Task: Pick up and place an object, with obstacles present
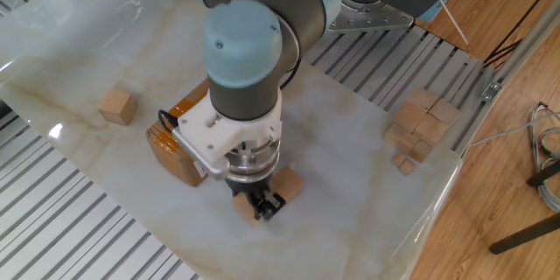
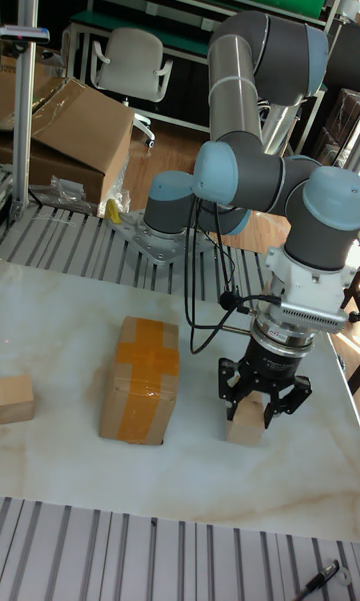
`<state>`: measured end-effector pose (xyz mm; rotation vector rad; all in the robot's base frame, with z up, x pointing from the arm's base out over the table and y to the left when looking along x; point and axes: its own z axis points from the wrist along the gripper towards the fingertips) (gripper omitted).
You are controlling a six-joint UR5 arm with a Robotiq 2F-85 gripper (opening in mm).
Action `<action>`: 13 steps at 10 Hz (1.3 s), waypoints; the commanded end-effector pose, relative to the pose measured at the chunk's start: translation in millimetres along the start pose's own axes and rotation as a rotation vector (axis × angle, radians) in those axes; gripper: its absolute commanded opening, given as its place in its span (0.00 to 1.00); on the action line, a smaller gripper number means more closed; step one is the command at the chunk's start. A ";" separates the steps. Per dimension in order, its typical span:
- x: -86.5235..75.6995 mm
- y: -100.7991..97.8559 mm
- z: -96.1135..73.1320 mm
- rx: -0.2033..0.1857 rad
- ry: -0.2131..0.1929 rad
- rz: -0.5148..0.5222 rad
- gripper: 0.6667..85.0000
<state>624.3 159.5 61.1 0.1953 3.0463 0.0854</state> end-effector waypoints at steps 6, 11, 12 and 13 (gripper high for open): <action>-28.3 12.6 31.4 -0.021 -0.059 -0.055 0.39; -30.7 17.1 22.4 -0.042 -0.079 -0.102 0.68; -31.1 16.8 21.0 -0.042 -0.082 -0.112 0.71; -31.8 17.1 21.4 -0.043 -0.085 -0.120 0.72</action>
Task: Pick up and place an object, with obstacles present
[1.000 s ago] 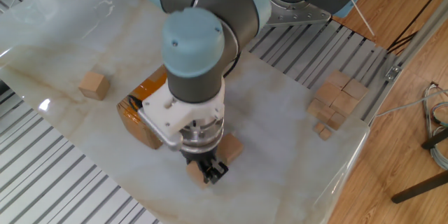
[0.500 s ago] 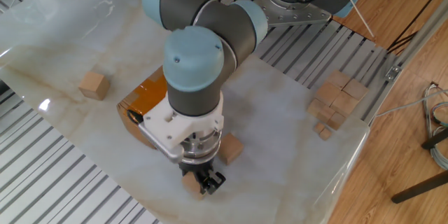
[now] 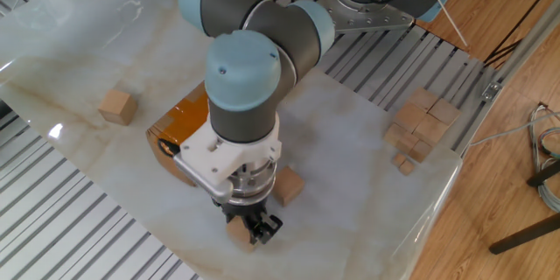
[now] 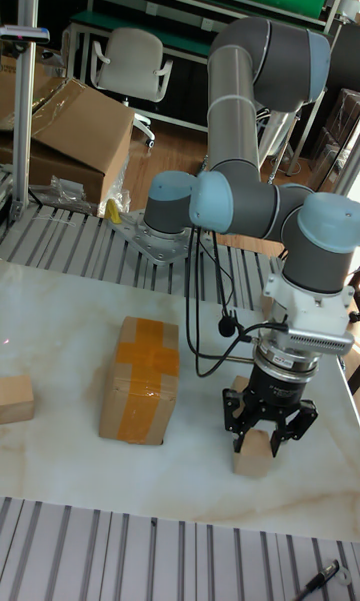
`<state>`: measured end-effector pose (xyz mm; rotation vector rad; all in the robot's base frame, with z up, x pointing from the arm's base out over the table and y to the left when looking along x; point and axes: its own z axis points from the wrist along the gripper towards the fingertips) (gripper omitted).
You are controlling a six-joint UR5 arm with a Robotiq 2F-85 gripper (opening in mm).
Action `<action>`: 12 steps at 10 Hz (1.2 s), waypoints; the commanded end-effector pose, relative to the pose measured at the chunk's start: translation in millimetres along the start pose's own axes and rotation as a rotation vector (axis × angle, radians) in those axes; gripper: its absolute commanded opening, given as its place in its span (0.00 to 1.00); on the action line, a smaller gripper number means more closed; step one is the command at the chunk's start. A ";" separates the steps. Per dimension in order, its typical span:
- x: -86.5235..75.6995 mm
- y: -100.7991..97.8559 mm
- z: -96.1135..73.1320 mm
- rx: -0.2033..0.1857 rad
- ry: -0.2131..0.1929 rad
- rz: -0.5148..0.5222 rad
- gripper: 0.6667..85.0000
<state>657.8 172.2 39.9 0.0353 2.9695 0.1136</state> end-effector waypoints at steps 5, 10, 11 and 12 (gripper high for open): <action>7.7 2.2 -18.8 -0.015 0.011 -0.025 0.72; 51.2 -12.0 -79.4 0.007 0.049 -0.089 0.49; 46.5 -17.7 -65.2 0.010 0.038 -0.090 0.23; 39.0 -30.4 -43.0 0.019 0.023 -0.099 0.01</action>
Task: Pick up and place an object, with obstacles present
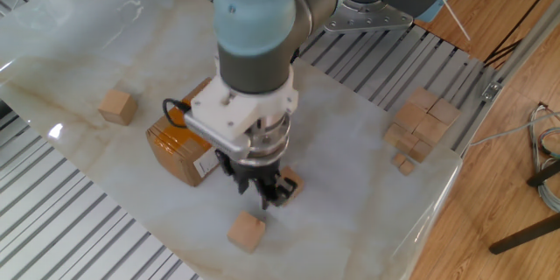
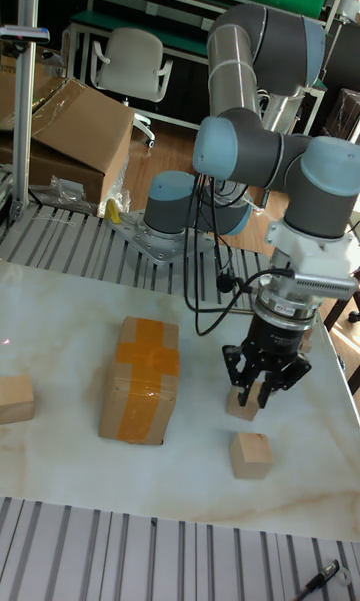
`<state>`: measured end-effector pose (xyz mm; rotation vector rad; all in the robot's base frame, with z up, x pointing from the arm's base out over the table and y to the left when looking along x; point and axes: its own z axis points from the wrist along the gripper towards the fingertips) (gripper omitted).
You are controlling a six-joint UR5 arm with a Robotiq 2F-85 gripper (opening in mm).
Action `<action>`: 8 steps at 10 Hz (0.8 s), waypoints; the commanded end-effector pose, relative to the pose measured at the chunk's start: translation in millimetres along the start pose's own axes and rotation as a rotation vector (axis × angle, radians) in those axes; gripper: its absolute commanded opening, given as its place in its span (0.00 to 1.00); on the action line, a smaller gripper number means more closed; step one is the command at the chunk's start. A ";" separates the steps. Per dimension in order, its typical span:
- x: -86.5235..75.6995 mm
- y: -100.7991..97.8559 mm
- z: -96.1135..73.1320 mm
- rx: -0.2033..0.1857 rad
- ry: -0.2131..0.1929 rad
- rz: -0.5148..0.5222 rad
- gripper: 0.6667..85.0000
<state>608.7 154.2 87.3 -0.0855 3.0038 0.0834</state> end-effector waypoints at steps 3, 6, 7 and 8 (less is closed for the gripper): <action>-11.2 -28.8 21.3 0.042 -0.050 -0.104 0.01; 24.7 -15.7 -35.9 0.069 0.047 -0.084 0.01; 28.7 -7.2 -45.9 0.076 0.061 -0.073 0.01; 25.4 -0.8 -48.9 0.081 0.060 -0.069 0.01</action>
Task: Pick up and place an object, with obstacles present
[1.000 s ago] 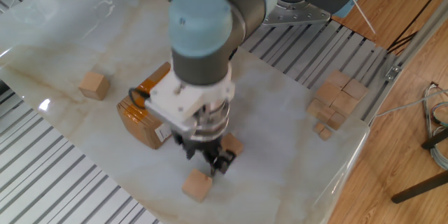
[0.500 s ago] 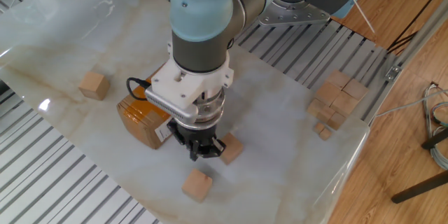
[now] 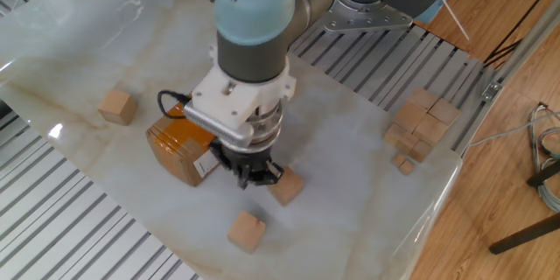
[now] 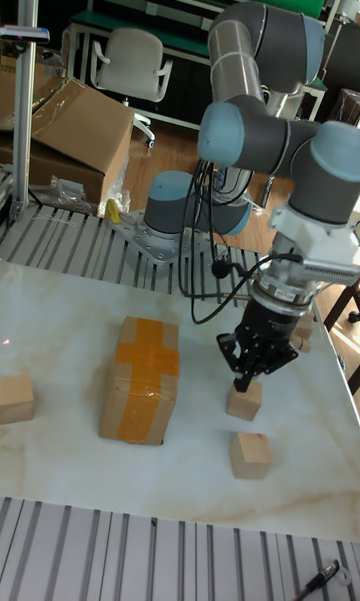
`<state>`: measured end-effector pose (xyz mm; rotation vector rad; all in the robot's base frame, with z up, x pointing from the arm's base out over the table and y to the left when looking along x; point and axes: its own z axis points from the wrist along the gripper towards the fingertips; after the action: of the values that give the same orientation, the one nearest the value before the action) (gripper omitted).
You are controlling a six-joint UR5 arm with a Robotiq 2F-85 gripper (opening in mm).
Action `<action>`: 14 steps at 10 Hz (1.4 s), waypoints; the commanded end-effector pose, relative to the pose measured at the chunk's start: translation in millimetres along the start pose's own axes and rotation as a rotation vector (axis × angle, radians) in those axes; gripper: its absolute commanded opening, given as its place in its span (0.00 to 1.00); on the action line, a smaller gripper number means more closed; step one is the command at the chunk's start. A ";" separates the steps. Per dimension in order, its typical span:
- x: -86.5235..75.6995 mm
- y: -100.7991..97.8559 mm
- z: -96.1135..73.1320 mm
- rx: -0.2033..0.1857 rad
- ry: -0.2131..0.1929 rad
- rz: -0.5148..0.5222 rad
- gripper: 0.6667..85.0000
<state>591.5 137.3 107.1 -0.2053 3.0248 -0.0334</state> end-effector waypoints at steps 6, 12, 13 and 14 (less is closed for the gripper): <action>-23.0 9.8 -22.8 0.035 -0.076 -0.058 0.01; -0.1 21.2 -86.3 0.002 -0.063 -0.043 0.01; 0.4 17.7 -86.2 0.015 -0.061 -0.037 0.01; 6.1 5.1 -84.2 0.024 -0.059 -0.063 0.01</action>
<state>579.4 149.8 184.0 -0.2853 2.9651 -0.0728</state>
